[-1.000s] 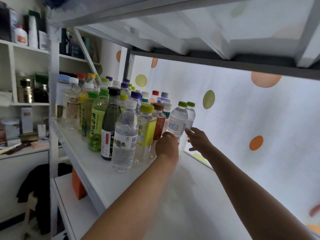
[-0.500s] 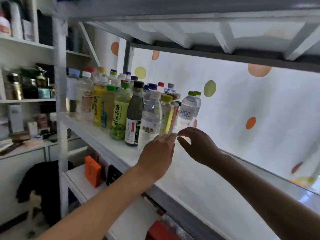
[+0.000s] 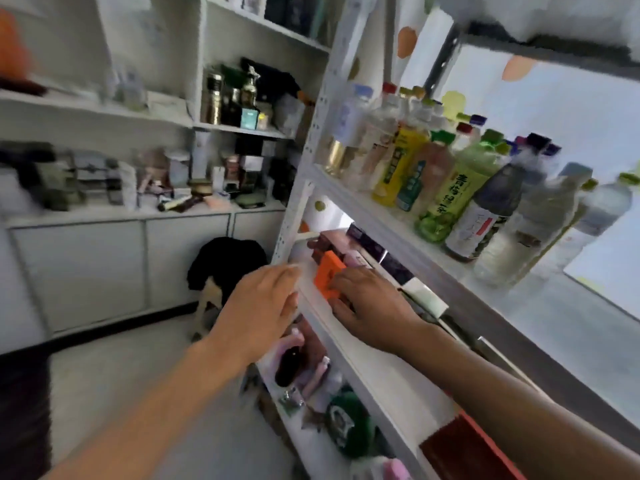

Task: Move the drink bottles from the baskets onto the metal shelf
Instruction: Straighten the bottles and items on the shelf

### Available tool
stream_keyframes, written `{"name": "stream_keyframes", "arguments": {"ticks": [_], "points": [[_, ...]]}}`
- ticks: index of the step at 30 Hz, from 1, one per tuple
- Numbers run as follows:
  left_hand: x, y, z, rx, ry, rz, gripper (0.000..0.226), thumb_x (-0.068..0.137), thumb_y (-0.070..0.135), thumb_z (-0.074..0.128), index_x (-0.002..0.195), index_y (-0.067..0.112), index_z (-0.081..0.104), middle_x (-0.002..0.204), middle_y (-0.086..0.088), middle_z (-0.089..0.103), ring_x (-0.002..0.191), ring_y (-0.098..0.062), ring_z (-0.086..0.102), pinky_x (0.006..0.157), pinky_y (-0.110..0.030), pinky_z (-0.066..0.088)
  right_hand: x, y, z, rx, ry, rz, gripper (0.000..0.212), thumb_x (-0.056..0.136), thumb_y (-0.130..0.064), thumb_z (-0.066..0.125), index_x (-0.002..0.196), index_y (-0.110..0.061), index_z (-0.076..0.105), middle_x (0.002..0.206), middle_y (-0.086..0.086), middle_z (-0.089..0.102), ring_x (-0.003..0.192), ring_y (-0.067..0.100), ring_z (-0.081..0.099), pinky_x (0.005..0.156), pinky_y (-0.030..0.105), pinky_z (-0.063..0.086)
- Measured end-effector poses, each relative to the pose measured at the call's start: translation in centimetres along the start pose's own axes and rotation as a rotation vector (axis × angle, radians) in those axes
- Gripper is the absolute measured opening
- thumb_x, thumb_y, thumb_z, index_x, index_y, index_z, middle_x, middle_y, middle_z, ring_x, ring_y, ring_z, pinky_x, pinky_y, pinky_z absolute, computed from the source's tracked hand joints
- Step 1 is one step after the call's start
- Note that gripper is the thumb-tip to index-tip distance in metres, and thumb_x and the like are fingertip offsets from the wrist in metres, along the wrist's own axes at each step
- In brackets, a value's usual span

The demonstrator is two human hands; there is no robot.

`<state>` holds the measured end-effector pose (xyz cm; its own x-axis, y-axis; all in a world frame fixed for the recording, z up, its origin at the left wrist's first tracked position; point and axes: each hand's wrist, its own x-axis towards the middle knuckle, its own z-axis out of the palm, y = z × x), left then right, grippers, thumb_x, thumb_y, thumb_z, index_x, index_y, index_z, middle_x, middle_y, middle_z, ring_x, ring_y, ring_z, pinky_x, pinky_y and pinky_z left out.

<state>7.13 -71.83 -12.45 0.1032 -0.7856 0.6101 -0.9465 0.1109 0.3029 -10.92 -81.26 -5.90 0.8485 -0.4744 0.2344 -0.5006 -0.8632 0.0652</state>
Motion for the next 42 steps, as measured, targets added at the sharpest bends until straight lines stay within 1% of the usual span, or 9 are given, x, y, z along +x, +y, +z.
{"name": "stream_keyframes", "arguments": {"ticks": [3, 7, 11, 13, 18, 23, 32, 39, 42], "points": [[-4.2, -6.2, -1.1, 0.0, -0.021, -0.168, 0.042, 0.088, 0.03, 0.041, 0.112, 0.004, 0.064, 0.106, -0.013, 0.067, 0.096, -0.032, 0.065, 0.082, -0.044, 0.056, 4.2, -5.1, 4.7, 0.12, -0.061, -0.048, 0.033, 0.089, -0.032, 0.048, 0.103, -0.012, 0.071, 0.101, 0.006, 0.07, 0.095, 0.03, 0.064, 0.085, 0.041, 0.052], [-11.2, -13.3, -1.2, 0.009, -0.086, -0.443, 0.038, 0.09, 0.03, 0.041, 0.11, 0.006, 0.062, 0.104, -0.013, 0.065, 0.09, -0.034, 0.063, 0.071, -0.041, 0.054, 8.9, -11.2, 11.4, 0.196, -0.194, -0.139, 0.031, 0.091, -0.029, 0.049, 0.103, -0.009, 0.069, 0.102, 0.006, 0.067, 0.097, 0.027, 0.061, 0.086, 0.038, 0.05], [-18.5, -18.9, -0.1, 0.002, -0.13, -0.737, 0.032, 0.097, 0.024, 0.047, 0.123, 0.008, 0.057, 0.119, -0.01, 0.061, 0.107, -0.03, 0.057, 0.086, -0.043, 0.051, 12.1, -16.0, 19.5, 0.311, -0.338, -0.233, 0.034, 0.091, -0.033, 0.042, 0.103, -0.013, 0.067, 0.103, 0.003, 0.064, 0.1, 0.026, 0.058, 0.088, 0.04, 0.048], [-21.5, -20.4, 0.2, -0.013, -0.157, -0.884, 0.035, 0.097, 0.02, 0.051, 0.13, 0.008, 0.054, 0.128, -0.009, 0.058, 0.115, -0.028, 0.055, 0.095, -0.04, 0.047, 13.3, -17.9, 23.2, 0.363, -0.384, -0.267, 0.031, 0.093, -0.029, 0.048, 0.11, -0.012, 0.068, 0.109, 0.006, 0.066, 0.104, 0.027, 0.059, 0.091, 0.037, 0.045], [-27.1, -22.6, 0.5, 0.057, -0.196, -1.215, 0.038, 0.098, 0.022, 0.05, 0.134, 0.008, 0.053, 0.132, -0.01, 0.057, 0.119, -0.026, 0.054, 0.101, -0.033, 0.04, 16.2, -21.9, 31.5, 0.497, -0.548, -0.339, 0.03, 0.097, -0.022, 0.053, 0.122, -0.009, 0.064, 0.122, 0.008, 0.062, 0.116, 0.028, 0.055, 0.099, 0.037, 0.041], [-29.4, -26.4, 2.6, 0.124, -0.254, -1.344, 0.038, 0.098, 0.021, 0.049, 0.135, 0.01, 0.052, 0.133, -0.009, 0.057, 0.12, -0.025, 0.053, 0.102, -0.032, 0.04, 18.7, -25.2, 39.2, 0.568, -0.724, -0.376, 0.033, 0.099, -0.023, 0.049, 0.127, -0.011, 0.06, 0.129, 0.007, 0.059, 0.118, 0.026, 0.053, 0.101, 0.037, 0.041], [-37.6, -35.5, 14.4, -0.041, -0.399, -1.503, 0.044, 0.098, 0.021, 0.047, 0.142, 0.013, 0.043, 0.138, -0.006, 0.052, 0.124, -0.023, 0.048, 0.105, -0.036, 0.04, 16.5, -30.1, 55.8, 0.616, -1.026, -0.032, 0.037, 0.099, -0.025, 0.049, 0.135, -0.015, 0.054, 0.137, 0.003, 0.054, 0.122, 0.023, 0.052, 0.104, 0.036, 0.043], [-48.9, -44.2, 26.1, -0.133, -0.485, -1.619, 0.049, 0.099, 0.023, 0.044, 0.147, 0.02, 0.035, 0.144, -0.003, 0.045, 0.131, -0.021, 0.042, 0.109, -0.036, 0.038, 11.8, -35.7, 74.1, 0.645, -1.237, 0.337, 0.036, 0.098, -0.026, 0.052, 0.132, -0.014, 0.055, 0.132, 0.006, 0.059, 0.119, 0.023, 0.056, 0.093, 0.028, 0.041], [-54.1, -47.6, 31.2, -0.139, -0.589, -1.568, 0.051, 0.1, 0.02, 0.043, 0.15, 0.02, 0.03, 0.148, -0.005, 0.041, 0.133, -0.023, 0.039, 0.109, -0.036, 0.037, 9.7, -37.8, 82.8, 0.696, -1.269, 0.495, 0.036, 0.098, -0.028, 0.054, 0.13, -0.011, 0.055, 0.124, 0.009, 0.063, 0.114, 0.024, 0.059, 0.091, 0.028, 0.043]]}}
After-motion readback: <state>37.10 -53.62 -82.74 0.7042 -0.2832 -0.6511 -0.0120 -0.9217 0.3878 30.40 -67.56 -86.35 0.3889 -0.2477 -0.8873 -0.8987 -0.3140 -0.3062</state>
